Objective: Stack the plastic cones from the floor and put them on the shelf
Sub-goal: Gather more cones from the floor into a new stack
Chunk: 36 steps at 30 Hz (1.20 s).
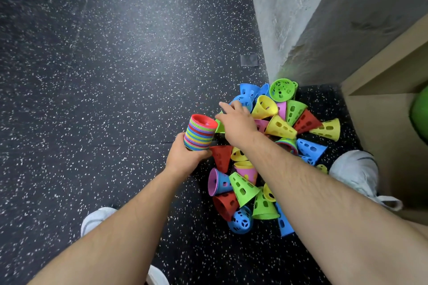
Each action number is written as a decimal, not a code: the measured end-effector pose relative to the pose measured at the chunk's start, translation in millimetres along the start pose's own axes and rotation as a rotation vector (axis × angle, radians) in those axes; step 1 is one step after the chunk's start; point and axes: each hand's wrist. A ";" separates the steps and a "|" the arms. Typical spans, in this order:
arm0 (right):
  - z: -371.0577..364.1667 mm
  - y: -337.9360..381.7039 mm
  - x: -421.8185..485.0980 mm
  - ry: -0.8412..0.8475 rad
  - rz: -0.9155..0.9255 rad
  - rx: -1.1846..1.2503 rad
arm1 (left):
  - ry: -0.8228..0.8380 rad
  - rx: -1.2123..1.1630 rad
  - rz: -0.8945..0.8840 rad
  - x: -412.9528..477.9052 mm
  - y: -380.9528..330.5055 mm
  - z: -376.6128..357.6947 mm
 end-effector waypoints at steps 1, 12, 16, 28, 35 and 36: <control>-0.4 1.7 1.4 0.004 -0.001 -0.036 | -0.002 -0.003 0.003 0.0 -0.2 1.0; 23.1 -22.5 -1.0 -0.441 -0.222 0.383 | -0.015 0.024 -0.030 0.4 -13.3 -2.3; 34.7 -25.9 -8.6 -0.270 -0.071 0.494 | -0.008 0.017 -0.051 7.6 -24.9 -10.8; 5.9 -55.8 31.6 -0.179 -0.425 0.414 | 0.014 0.049 -0.057 33.6 -39.8 -25.3; -10.5 -33.4 35.0 -0.161 -0.470 0.200 | -0.014 0.035 -0.042 45.4 -38.8 -18.7; -12.3 -30.7 34.7 -0.160 -0.471 0.167 | -0.014 0.025 -0.038 46.5 -37.4 -18.0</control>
Point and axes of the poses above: each hand's wrist, its own x-axis towards the middle knuckle, its own z-axis out of the back of the hand, y = z × x, and after that the axes turned 2 degrees about -y, right-handed
